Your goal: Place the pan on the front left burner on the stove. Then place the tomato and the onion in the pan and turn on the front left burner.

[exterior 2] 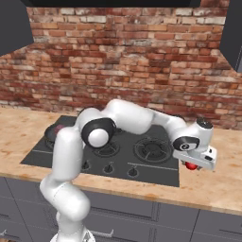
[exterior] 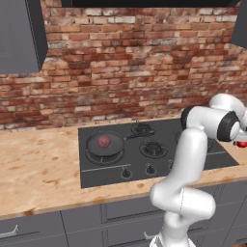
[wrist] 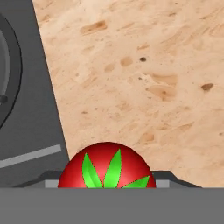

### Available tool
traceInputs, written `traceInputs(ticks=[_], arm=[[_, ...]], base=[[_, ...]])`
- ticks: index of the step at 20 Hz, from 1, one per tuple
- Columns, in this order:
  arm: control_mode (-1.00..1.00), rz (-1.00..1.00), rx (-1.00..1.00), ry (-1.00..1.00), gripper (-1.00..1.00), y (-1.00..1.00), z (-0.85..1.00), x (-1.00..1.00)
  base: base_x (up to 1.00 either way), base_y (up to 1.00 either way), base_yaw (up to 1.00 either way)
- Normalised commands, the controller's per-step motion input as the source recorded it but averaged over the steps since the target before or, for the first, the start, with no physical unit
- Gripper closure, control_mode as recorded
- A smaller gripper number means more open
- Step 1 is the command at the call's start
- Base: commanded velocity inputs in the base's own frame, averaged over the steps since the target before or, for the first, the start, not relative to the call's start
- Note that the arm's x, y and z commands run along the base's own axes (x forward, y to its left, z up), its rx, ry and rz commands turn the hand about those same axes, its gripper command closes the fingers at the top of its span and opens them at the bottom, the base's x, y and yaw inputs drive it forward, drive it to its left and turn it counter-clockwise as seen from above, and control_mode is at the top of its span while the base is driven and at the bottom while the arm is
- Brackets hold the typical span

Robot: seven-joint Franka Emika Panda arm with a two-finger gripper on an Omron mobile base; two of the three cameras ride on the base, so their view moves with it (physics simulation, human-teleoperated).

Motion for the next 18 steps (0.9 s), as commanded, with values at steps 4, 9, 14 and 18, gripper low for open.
traceInputs(ticks=[4, 9, 14, 18], arm=[[-1.00, 0.00, 0.00, -0.03, 1.00, 0.33, 0.59, -0.17], [-1.00, 0.00, 0.00, -0.04, 1.00, 0.60, 0.60, -0.08], [-1.00, 0.00, -0.02, -0.05, 1.00, 0.74, 0.52, 0.00], [-1.00, 0.00, -0.04, -0.01, 1.00, 0.82, 0.27, 0.00]], base=[[0.00, 0.00, 0.00], [0.00, 0.00, 0.00], [0.00, 0.00, 0.00], [0.00, 0.00, 0.00]])
